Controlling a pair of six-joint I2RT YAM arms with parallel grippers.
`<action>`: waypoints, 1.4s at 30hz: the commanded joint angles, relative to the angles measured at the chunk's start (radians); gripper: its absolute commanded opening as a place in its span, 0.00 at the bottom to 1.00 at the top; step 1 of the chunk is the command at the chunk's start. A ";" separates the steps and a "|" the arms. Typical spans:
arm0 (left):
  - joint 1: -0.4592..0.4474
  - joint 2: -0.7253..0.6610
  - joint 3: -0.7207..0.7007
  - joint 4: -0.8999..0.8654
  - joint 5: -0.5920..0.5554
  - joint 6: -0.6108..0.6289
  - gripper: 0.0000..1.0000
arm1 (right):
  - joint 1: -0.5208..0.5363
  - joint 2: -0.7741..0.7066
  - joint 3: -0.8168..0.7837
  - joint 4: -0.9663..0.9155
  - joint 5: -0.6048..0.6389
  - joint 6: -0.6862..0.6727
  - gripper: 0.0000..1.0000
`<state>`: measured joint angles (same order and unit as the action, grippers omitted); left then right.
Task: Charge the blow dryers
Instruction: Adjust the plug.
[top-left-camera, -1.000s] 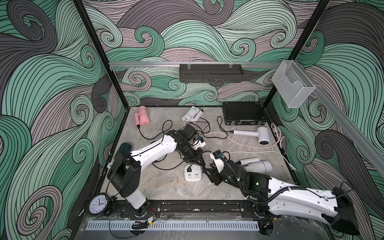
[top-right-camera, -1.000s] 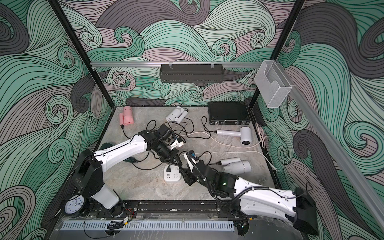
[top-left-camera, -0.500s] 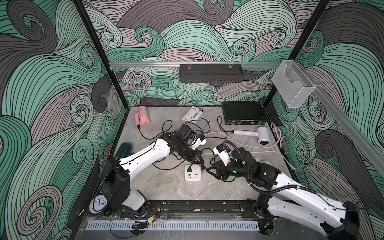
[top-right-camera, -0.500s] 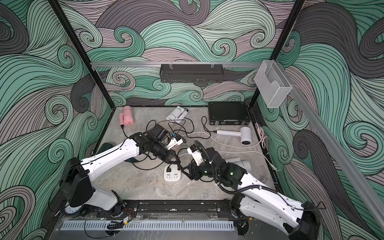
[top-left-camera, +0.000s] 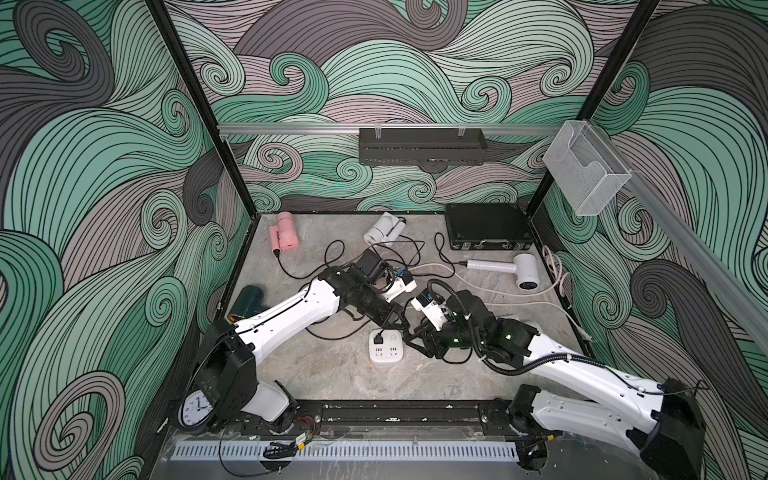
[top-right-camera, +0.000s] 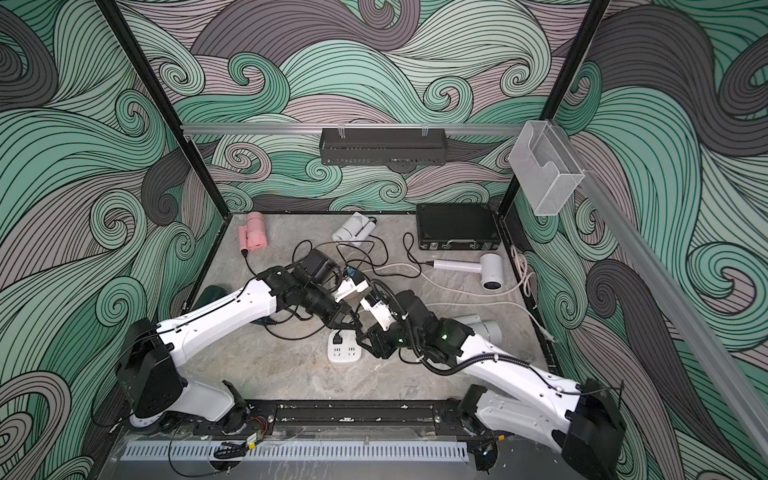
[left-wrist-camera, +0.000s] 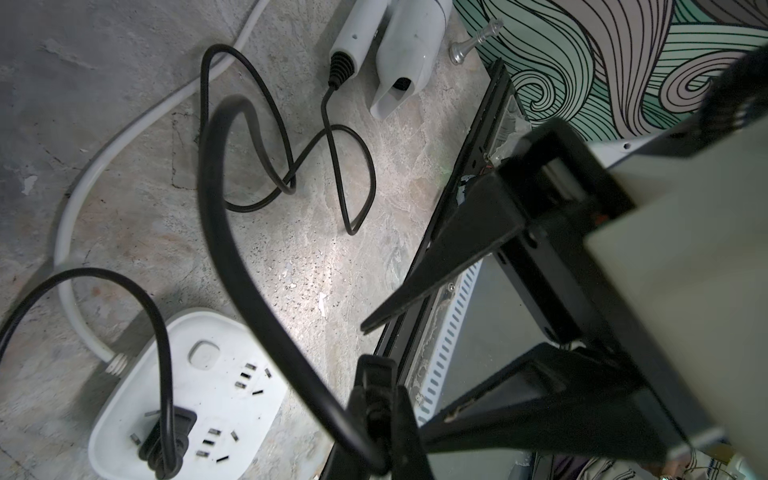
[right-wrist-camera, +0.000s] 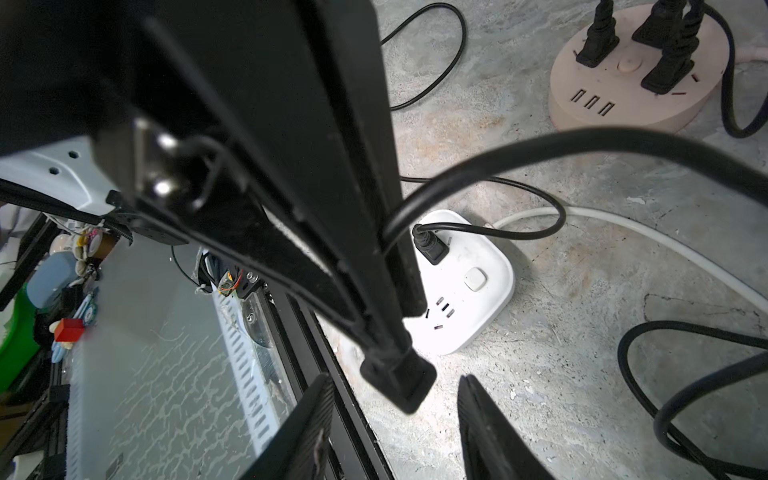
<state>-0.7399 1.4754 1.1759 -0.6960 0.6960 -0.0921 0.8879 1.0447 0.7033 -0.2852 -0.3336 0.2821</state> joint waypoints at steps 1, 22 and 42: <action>-0.015 0.011 0.034 -0.017 0.043 0.041 0.00 | -0.003 0.020 0.033 0.048 0.000 -0.048 0.47; -0.035 0.066 0.073 -0.075 0.006 0.014 0.03 | -0.004 0.131 0.050 0.057 -0.022 -0.130 0.02; 0.019 0.132 0.099 0.017 0.168 -0.245 0.23 | 0.074 0.046 -0.024 0.118 0.252 -0.168 0.01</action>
<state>-0.7193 1.5826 1.2304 -0.7013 0.7868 -0.2832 0.9417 1.0874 0.6853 -0.2195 -0.1772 0.1509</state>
